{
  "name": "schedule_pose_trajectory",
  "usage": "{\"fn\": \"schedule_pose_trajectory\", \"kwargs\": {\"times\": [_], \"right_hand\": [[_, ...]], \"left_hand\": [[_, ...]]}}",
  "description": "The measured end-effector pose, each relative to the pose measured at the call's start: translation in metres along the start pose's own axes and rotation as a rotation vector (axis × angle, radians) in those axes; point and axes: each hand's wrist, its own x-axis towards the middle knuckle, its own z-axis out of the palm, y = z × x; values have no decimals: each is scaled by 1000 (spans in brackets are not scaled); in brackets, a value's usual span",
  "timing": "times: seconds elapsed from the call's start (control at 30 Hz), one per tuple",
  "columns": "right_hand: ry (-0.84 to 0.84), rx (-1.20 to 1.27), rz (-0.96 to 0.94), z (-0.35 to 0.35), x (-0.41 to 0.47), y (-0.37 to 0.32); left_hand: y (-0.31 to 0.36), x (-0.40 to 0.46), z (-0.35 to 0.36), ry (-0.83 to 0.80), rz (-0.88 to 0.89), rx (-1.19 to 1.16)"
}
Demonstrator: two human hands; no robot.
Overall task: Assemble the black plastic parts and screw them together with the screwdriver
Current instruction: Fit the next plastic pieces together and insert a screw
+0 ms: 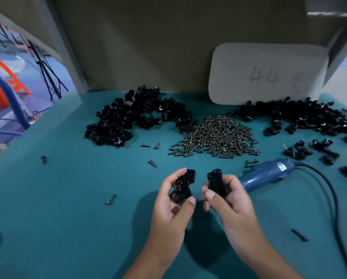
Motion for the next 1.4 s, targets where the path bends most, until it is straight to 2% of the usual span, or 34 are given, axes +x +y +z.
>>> {"fn": "schedule_pose_trajectory", "kwargs": {"times": [0.17, 0.33, 0.5, 0.67, 0.83, 0.9, 1.03, 1.27, 1.4], "right_hand": [[-27, -23, 13, -6, 5, -6], [-27, 104, 92, -5, 4, -11], [-23, 113, 99, -2, 5, -7], [-40, 94, 161, 1, 5, 0], [3, 159, 158, 3, 6, 1], [15, 159, 134, 2, 7, 0], [46, 127, 115, -2, 8, -1], [-5, 125, 93, 1, 5, -1], [-41, 57, 60, 3, 3, 0]], "left_hand": [[4, 4, 0, 85, -26, 20], [1, 6, 1, 140, 20, 71], [1, 6, 2, 192, 93, 139], [2, 3, 2, 108, -12, -15], [-3, 2, -2, 5, 2, -119], [-6, 4, -2, 8, 14, -73], [-11, 3, -2, 10, 81, 165], [-2, 1, -1, 47, 148, 288], [-1, -1, 0, 24, 121, 259]]}}
